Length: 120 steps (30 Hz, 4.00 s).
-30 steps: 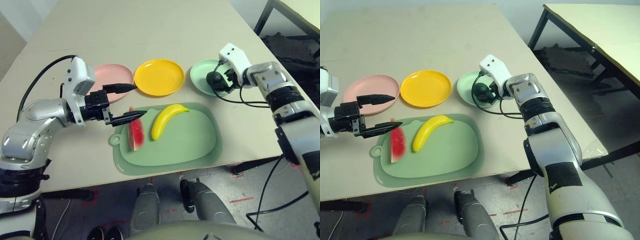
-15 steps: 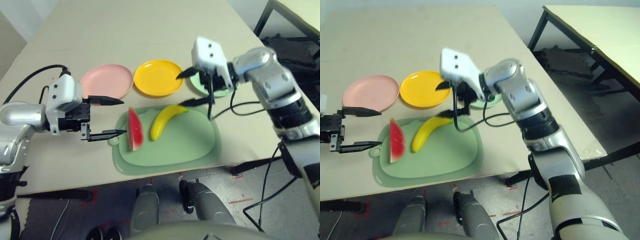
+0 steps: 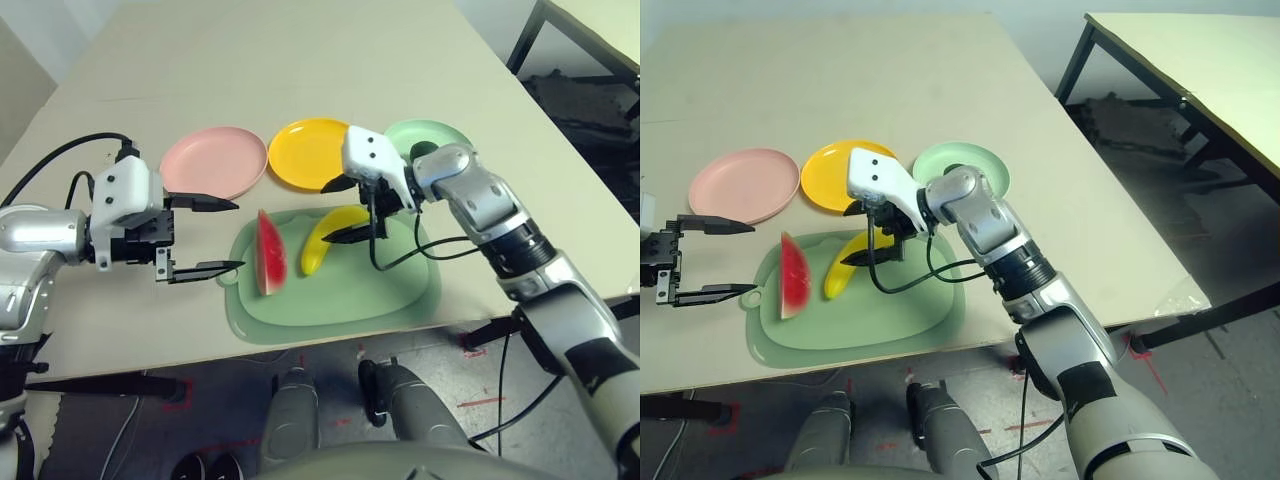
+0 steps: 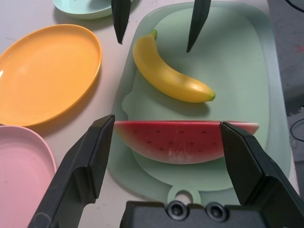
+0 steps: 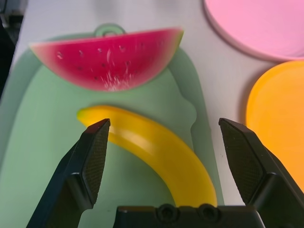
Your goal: Place the fruits into color-matched plates.
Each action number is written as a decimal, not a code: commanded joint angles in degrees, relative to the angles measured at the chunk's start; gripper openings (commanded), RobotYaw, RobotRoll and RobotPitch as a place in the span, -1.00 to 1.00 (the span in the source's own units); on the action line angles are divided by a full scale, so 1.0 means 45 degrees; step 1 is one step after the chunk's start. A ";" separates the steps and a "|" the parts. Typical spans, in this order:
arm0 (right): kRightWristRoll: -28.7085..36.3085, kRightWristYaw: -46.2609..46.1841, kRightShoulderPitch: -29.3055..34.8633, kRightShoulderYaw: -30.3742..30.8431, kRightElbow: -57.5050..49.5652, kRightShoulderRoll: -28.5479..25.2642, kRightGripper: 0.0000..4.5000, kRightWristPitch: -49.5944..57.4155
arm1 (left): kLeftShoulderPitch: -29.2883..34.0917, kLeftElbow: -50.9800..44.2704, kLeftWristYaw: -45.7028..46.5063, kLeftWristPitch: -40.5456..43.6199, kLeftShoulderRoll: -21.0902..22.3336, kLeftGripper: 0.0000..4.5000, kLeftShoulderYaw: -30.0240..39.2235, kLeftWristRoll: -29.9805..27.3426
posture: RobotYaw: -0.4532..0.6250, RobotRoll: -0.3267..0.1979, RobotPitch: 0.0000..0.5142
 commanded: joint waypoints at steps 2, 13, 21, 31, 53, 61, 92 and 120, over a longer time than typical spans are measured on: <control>-0.0536 0.0019 -0.0032 0.0464 0.0750 0.0307 0.99 -0.0542 | -0.0162 -0.0182 0.0119 0.0077 0.0078 1.00 -0.0066 0.0124 | -0.04 0.25 -0.28; -0.1805 -0.0174 -0.0055 0.1067 0.2220 0.0824 0.99 -0.1107 | -0.0463 -0.0402 0.0385 0.0263 0.0298 1.00 0.0138 0.0016 | -0.01 0.25 -0.26; -0.2661 -0.0474 -0.0001 0.1270 0.3112 0.0872 0.35 -0.1831 | -0.0476 -0.0612 0.0499 0.0357 0.0246 1.00 0.0130 -0.0048 | -0.01 0.25 -0.26; -0.2359 0.0301 -0.0771 0.0593 0.2452 0.0087 -0.23 -0.0909 | -0.0755 -0.0433 0.0559 0.0293 0.0081 1.00 -0.0064 0.0000 | -0.05 0.25 -0.27; -0.2435 -0.4704 -0.5384 -0.2061 1.0384 0.2338 -0.23 -0.3248 | -0.1929 0.0678 0.3739 0.1496 -0.0722 1.00 -0.0123 0.1087 | -0.01 0.25 -0.28; -0.3602 -0.6757 -0.5022 -0.1820 1.2430 0.3133 -0.23 -0.3875 | -0.2607 0.0767 0.5665 0.2359 -0.1674 1.00 -0.0649 0.1990 | 0.04 0.25 -0.29; 0.1575 0.1131 0.0600 -0.3698 -0.1247 -0.1930 0.98 0.4702 | -0.6038 0.4394 -0.2569 -0.6466 0.0029 1.00 -0.3822 0.3338 | -0.08 0.25 -0.24; 0.3499 -0.2086 1.1595 -0.4509 -0.7121 -0.0726 0.98 -0.4177 | -1.1098 0.7622 -0.3627 -1.5393 0.0354 1.00 -1.3456 0.3503 | -0.20 0.25 -0.29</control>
